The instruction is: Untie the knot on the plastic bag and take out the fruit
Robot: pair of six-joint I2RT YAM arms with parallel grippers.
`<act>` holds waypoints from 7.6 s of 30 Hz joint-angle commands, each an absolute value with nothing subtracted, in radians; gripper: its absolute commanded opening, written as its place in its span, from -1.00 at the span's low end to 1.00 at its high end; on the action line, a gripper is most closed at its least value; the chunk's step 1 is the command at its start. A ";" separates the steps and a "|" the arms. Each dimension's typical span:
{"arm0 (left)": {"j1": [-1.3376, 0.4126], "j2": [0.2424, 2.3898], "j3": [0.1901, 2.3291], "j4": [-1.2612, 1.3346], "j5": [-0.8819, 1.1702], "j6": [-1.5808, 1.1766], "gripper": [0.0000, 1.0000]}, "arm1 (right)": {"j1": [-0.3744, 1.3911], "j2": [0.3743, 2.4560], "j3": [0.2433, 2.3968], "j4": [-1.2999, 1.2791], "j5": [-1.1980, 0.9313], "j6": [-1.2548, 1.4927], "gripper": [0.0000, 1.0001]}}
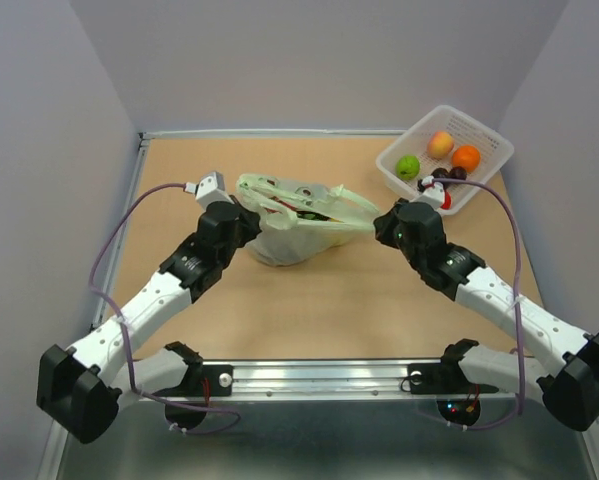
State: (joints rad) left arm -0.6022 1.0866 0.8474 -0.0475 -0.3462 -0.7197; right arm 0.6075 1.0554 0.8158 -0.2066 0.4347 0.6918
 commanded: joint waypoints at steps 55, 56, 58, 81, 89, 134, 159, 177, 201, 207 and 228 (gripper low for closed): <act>-0.397 0.773 0.636 -0.345 -0.350 -0.718 -1.00 | 0.351 1.692 1.396 -0.388 -0.124 0.236 -0.99; -0.397 0.781 0.650 -0.328 -0.341 -0.697 -1.00 | 0.354 1.686 1.385 -0.388 -0.138 0.242 -0.99; -0.397 0.807 0.699 -0.308 -0.281 -0.610 -0.85 | 0.359 1.665 1.364 -0.380 -0.164 0.244 -0.99; -0.822 1.293 1.238 -0.384 -0.544 -0.072 0.97 | 0.523 1.549 1.255 -0.331 -0.051 0.133 -0.99; -0.801 1.532 1.241 -0.310 -0.883 -0.135 0.97 | 0.546 1.528 1.224 -0.331 -0.006 0.138 -0.99; -0.311 1.095 0.933 -0.258 -0.158 -0.422 -0.48 | 0.382 1.359 1.209 0.110 -0.643 0.506 0.64; -0.339 1.072 0.776 -0.106 -0.150 -0.615 -0.43 | 0.847 1.505 0.873 -0.032 -0.307 0.377 0.13; -0.420 1.091 0.676 -0.037 -0.159 -0.654 0.03 | 0.934 1.424 1.209 -0.327 -0.051 0.125 0.26; -0.485 1.051 0.681 -0.100 -0.224 -0.558 0.57 | 0.850 1.801 1.431 -0.201 0.358 -0.313 0.58; -0.531 1.103 0.658 -0.066 -0.225 -0.587 0.57 | 0.801 1.859 1.492 -0.180 0.324 -0.301 0.17; -0.612 1.267 0.641 -0.067 -0.272 -0.652 0.57 | 0.523 2.056 1.689 -0.121 0.122 0.164 -0.39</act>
